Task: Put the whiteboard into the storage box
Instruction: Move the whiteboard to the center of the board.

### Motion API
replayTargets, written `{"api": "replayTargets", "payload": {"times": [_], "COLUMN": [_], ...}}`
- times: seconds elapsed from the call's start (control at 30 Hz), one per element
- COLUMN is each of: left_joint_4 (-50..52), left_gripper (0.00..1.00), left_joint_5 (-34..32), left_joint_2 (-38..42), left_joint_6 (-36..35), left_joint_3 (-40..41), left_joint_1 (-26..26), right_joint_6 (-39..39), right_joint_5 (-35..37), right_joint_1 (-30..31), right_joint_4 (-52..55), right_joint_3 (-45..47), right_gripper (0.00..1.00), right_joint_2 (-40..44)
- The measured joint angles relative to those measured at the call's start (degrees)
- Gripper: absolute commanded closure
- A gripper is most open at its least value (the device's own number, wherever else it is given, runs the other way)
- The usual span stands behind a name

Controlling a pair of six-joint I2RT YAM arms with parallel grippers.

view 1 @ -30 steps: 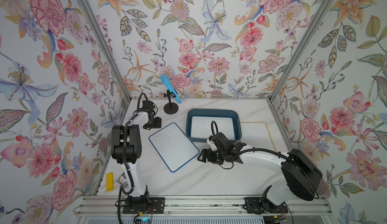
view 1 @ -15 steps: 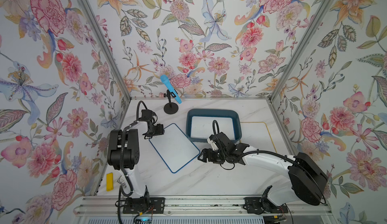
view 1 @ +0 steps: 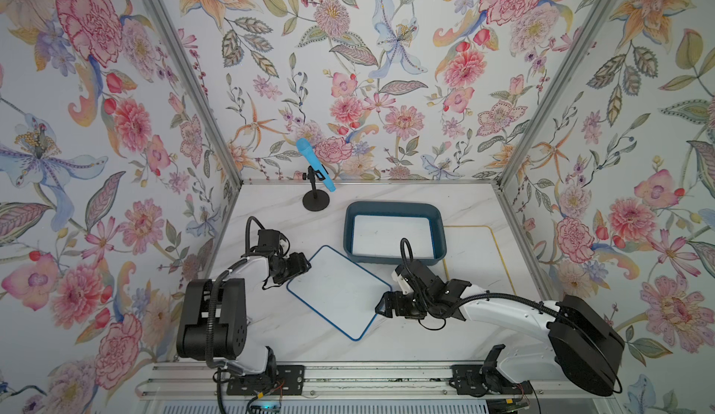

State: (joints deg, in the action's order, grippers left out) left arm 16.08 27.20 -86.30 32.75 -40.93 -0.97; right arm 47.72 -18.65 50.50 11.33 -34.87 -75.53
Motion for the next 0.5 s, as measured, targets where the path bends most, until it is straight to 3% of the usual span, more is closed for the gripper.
{"api": "replayTargets", "payload": {"times": [0.13,0.33,0.5], "left_joint_4": [0.0,-4.1,-8.6], "left_gripper": [0.27,0.27,0.29], "left_joint_5": [-0.4,-0.3,-5.2], "left_joint_2": [2.7,6.5,10.8], "left_joint_6": [3.3,10.1,15.4], "left_joint_3": [2.3,6.9,11.2], "left_joint_1": [-2.5,-10.5,-13.3], "right_joint_6": [0.6,0.9,1.9], "right_joint_5": [-0.5,-3.5,-6.9], "right_joint_1": [-0.6,-1.1,-2.8], "right_joint_4": [0.0,-4.5,-5.0], "right_joint_3": [3.2,2.8,1.6], "right_gripper": [0.07,0.10,0.11], "right_joint_2": [2.1,-1.9,-4.6]}}
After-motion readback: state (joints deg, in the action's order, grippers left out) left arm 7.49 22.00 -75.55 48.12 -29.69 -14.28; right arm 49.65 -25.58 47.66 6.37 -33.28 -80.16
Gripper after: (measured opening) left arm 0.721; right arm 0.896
